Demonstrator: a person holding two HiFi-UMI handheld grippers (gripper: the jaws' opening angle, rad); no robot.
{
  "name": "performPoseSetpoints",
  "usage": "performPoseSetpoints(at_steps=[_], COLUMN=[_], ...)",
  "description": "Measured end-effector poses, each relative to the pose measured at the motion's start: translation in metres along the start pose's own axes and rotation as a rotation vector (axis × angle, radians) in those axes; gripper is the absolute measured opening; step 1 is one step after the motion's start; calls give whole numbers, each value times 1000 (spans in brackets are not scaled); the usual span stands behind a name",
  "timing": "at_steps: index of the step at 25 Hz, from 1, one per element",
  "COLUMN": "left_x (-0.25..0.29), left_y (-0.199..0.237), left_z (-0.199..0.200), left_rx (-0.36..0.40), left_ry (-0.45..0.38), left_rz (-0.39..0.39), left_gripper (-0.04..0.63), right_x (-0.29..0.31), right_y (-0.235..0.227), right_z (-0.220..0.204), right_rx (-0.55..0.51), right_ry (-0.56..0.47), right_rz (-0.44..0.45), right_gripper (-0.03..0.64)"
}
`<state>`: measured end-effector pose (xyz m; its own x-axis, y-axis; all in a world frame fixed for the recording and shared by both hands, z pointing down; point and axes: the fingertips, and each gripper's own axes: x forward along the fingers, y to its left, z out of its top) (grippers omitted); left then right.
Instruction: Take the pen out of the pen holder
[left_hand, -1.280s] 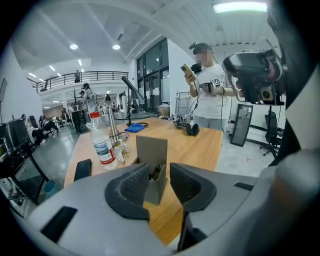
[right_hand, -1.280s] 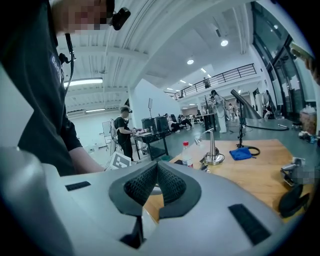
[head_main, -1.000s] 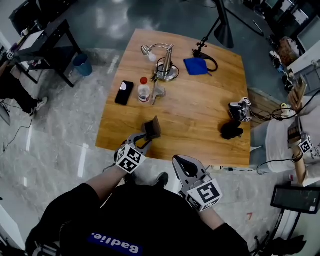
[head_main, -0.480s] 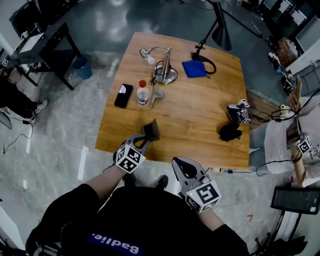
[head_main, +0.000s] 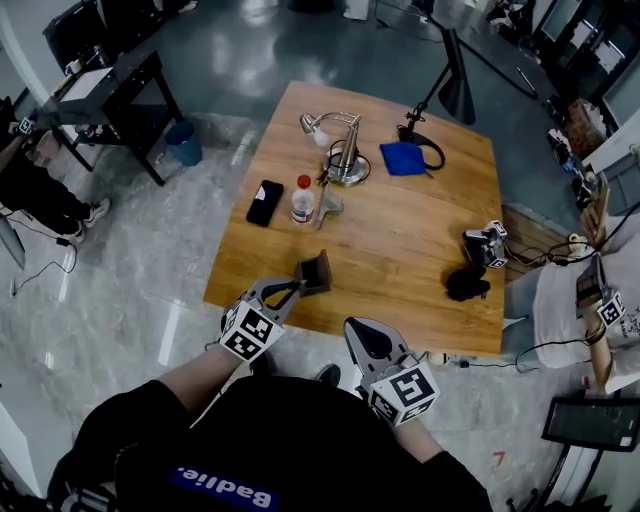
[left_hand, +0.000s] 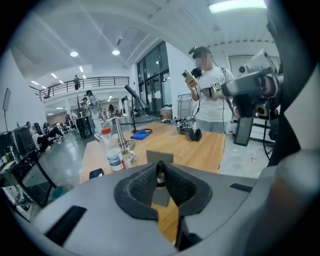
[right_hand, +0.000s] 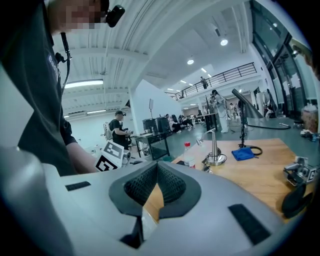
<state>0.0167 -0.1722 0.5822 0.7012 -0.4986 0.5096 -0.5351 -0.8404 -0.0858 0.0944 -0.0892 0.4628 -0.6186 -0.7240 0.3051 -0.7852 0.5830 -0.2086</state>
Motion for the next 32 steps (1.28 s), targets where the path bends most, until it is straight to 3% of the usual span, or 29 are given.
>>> performPoseSetpoints(at_steps=[3, 15, 21, 32], left_x=[-19, -88, -104, -112], left_y=[-5, -39, -51, -44], left_z=[23, 86, 101, 98], left_rx=[7, 3, -33, -45], left_ry=[-56, -142, -182, -194], left_rz=[-10, -72, -97, -69], left_gripper=[52, 52, 52, 52], right_x=[3, 17, 23, 24], right_y=[1, 22, 32, 43], right_z=[2, 10, 18, 15], right_rx=[-2, -27, -58, -62], right_ry=[-16, -9, -54, -32], right_rz=[8, 63, 83, 97], right_gripper=[6, 6, 6, 5])
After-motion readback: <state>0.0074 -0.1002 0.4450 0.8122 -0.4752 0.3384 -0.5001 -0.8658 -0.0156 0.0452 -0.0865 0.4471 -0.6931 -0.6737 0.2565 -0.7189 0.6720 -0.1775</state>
